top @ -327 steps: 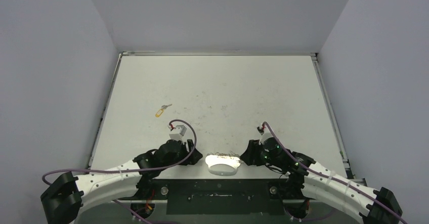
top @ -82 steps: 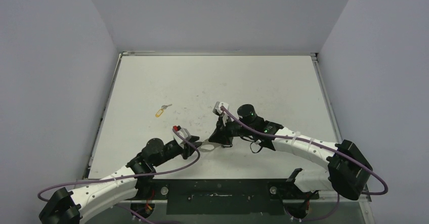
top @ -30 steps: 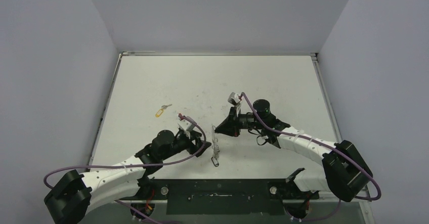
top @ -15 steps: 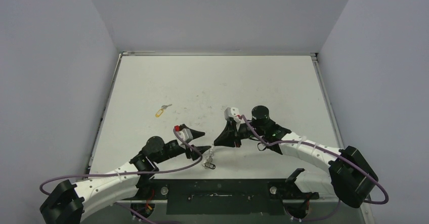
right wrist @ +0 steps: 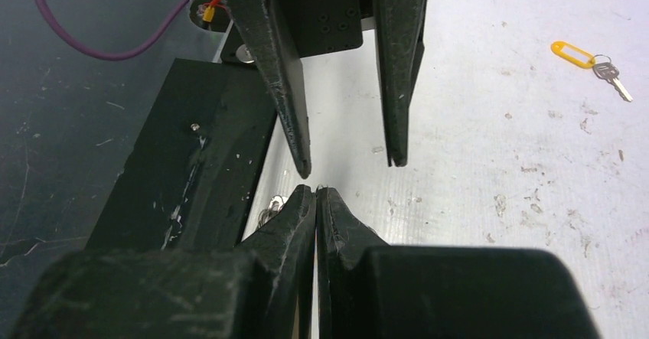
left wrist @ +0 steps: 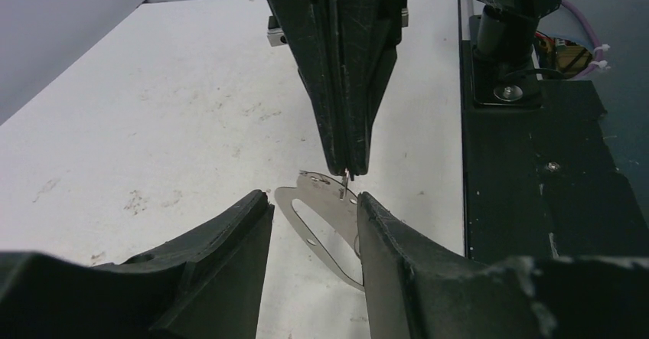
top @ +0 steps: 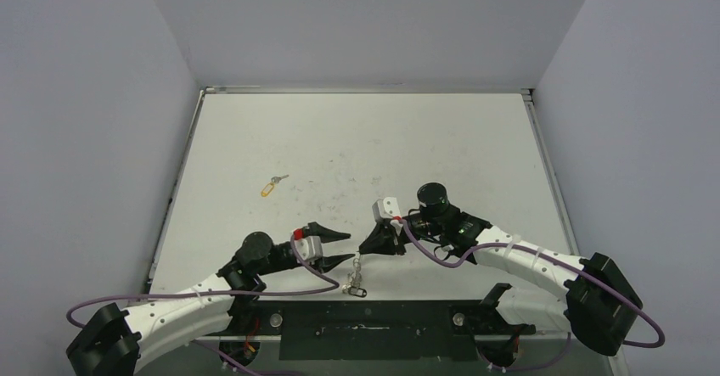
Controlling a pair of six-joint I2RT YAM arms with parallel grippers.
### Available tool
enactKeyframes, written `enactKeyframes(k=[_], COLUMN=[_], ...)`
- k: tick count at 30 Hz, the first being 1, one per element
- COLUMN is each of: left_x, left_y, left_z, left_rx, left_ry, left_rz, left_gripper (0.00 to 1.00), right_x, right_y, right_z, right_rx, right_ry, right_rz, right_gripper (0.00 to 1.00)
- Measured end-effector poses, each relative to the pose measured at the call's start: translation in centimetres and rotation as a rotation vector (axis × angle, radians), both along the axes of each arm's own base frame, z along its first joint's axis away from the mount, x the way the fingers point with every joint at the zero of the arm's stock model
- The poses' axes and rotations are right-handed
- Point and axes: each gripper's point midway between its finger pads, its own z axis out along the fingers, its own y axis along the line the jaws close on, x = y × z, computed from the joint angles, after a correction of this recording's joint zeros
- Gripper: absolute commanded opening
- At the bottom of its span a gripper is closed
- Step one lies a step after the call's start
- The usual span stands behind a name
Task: Put the keys on the keyring
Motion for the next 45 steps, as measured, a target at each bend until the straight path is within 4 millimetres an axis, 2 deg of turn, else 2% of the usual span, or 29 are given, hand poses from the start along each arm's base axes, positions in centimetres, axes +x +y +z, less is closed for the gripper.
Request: enactKeyframes(k=[5,12,22,34,36,38,40,45], left_x=[-0.5,-0.8,-1.0,-0.7,-0.7,-0.7,-0.7,-0.7], left_y=[-0.2,-0.4,-1.2,-1.6,-1.6,-1.7,-1.7,-1.7], left_z=[-0.3,-0.5,-2.5,-1.8,-1.6,-1.4,-1.4,-1.4], left_rx=[0.011,0.016,0.068,0.048,0.044,0.04,0.04,0.045], left_ry=[0.004,0.004,0.043,0.026,0.024,0.022,0.024,0.017], left_rz=[-0.03,-0.038,-0.058,-0.047,-0.046,-0.047,-0.046,-0.043], left_gripper=[0.43,0.32,0.25,0.25,0.21,0.08,0.0,0.0], right_x=[0.3,0.5,0.3,0.2,0.2,0.2,0.2,0.4], right_y=[0.0,0.0,0.2,0.3,0.3,0.3,0.3,0.4], right_z=[-0.1,-0.1,0.0,0.1,0.0,0.0,0.0,0.0], right_rx=[-0.005,-0.008,-0.004,-0.003,-0.004,-0.004,-0.005,-0.006], right_ry=[-0.013,-0.013,-0.006,-0.003,-0.003,-0.002,-0.002,-0.005], right_rz=[-0.014,-0.022,-0.023,-0.019,-0.02,-0.02,-0.02,-0.028], right_gripper=[0.0,0.0,0.0,0.0,0.0,0.0,0.0,0.0])
